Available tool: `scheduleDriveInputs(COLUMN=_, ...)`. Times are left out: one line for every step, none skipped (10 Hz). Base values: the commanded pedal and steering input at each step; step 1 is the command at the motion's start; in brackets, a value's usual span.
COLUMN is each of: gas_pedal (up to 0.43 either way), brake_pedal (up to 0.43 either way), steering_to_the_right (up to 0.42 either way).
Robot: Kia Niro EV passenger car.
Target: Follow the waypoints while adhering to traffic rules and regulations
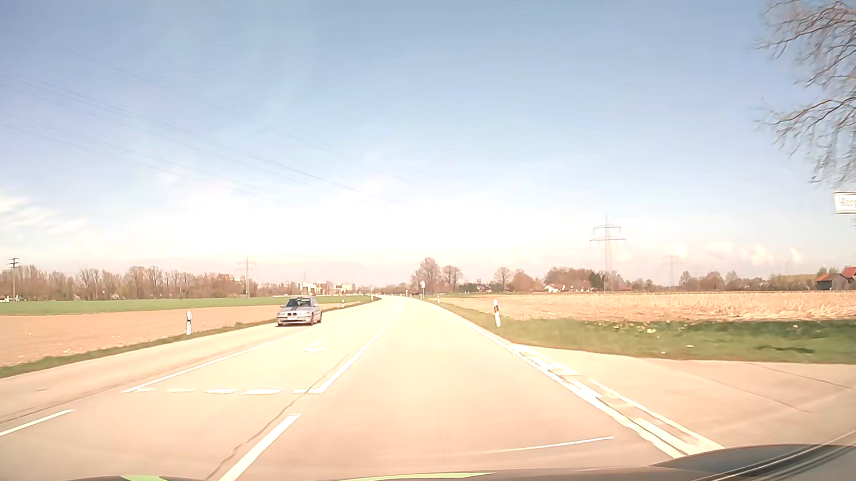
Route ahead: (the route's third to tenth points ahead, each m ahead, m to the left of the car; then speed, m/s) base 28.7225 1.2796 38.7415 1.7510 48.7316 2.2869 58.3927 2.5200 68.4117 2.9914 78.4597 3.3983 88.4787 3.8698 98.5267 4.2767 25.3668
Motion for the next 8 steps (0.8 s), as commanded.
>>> scheduleDriveInputs(gas_pedal=0.197, brake_pedal=0.000, steering_to_the_right=-0.001)
scheduleDriveInputs(gas_pedal=0.197, brake_pedal=0.000, steering_to_the_right=-0.001)
scheduleDriveInputs(gas_pedal=0.197, brake_pedal=0.000, steering_to_the_right=-0.001)
scheduleDriveInputs(gas_pedal=0.197, brake_pedal=0.000, steering_to_the_right=-0.001)
scheduleDriveInputs(gas_pedal=0.197, brake_pedal=0.000, steering_to_the_right=-0.001)
scheduleDriveInputs(gas_pedal=0.197, brake_pedal=0.000, steering_to_the_right=-0.001)
scheduleDriveInputs(gas_pedal=0.197, brake_pedal=0.000, steering_to_the_right=-0.001)
scheduleDriveInputs(gas_pedal=0.197, brake_pedal=0.000, steering_to_the_right=-0.001)
